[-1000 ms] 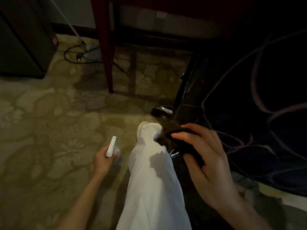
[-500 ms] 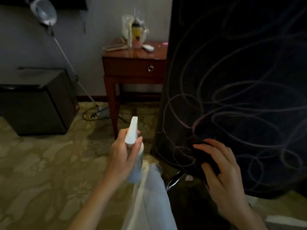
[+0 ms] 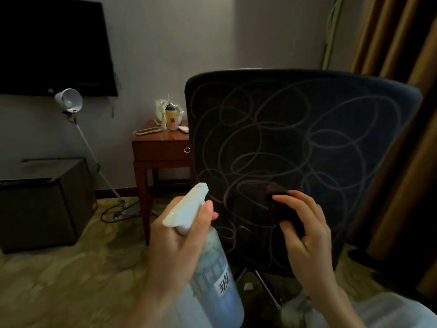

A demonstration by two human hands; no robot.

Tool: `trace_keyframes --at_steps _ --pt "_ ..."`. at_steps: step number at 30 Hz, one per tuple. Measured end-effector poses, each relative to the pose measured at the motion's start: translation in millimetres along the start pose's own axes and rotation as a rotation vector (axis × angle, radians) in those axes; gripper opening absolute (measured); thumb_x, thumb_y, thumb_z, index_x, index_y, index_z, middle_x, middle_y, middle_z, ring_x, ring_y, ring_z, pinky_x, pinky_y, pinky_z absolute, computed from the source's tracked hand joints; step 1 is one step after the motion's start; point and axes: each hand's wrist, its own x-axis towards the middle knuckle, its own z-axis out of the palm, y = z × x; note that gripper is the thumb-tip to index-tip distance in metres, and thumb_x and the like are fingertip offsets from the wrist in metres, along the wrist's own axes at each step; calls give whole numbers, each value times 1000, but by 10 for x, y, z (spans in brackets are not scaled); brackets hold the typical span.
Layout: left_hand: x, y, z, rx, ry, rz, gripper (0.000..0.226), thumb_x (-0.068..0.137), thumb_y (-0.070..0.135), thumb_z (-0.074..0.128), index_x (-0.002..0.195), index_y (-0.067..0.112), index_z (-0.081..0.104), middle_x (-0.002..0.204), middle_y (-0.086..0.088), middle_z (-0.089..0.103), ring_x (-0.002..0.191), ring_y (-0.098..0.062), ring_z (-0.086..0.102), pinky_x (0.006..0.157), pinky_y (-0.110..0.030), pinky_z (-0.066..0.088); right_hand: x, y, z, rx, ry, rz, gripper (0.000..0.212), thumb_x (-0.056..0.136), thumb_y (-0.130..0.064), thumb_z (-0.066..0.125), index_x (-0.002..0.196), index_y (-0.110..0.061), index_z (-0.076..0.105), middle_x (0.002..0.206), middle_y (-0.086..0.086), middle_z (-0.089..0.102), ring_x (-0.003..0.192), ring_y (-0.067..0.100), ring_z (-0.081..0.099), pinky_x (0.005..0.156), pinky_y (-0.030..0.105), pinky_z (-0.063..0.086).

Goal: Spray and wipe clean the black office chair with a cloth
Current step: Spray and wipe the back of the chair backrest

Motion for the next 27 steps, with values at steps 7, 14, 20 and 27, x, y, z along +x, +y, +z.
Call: trace_keyframes --at_steps 7,14,20,27 --pt "-367 165 -106 129 28 64 25 78 50 54 80 26 57 65 -8 61 58 -23 63 48 -40 46 -211 -180 -236 64 38 22 44 76 -10 51 106 -43 55 116 -39 43 113 -6 43 92 4 31" --pt "-434 111 -208 217 8 100 21 79 48 52 76 27 53 70 7 49 62 -17 52 50 -14 38 -357 -213 -295 77 24 23 47 76 -11 51 106 -46 55 117 -37 44 112 -5 44 92 13 37" --pt "-489 29 -195 203 -6 136 16 79 44 54 73 29 53 65 9 47 57 -11 51 48 -11 35 -460 -120 -426 63 59 52 55 76 -12 50 105 -59 53 117 -36 45 113 -1 45 93 8 36" --pt "-586 -138 57 235 -121 174 6 81 43 52 81 39 48 81 27 49 68 -12 49 56 -9 38 -517 5 -692 58 163 89 49 75 -8 51 101 -49 58 118 -3 55 116 8 49 95 7 36"
